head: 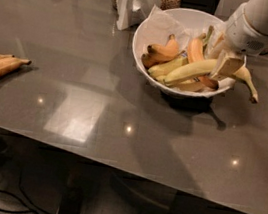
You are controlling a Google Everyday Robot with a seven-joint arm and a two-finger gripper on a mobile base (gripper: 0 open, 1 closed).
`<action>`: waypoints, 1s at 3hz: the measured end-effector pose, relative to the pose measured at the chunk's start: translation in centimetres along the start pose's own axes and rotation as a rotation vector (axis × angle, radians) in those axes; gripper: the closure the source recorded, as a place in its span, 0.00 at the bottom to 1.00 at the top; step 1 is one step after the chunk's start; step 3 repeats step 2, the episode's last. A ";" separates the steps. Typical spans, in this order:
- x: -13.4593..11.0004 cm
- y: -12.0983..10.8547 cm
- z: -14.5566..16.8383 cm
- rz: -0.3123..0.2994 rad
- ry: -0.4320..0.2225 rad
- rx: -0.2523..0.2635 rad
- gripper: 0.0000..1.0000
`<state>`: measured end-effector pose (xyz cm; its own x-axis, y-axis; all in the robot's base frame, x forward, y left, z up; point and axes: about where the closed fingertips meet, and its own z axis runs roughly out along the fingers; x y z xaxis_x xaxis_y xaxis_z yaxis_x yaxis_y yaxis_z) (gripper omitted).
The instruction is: Pick banana from white bowl
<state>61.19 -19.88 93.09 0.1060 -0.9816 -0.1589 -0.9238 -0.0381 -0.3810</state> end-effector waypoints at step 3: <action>-1.0 3.9 -7.6 0.046 -0.244 -0.055 1.00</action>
Offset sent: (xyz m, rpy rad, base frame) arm -0.1230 -0.0063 0.1074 0.4364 0.1283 0.1548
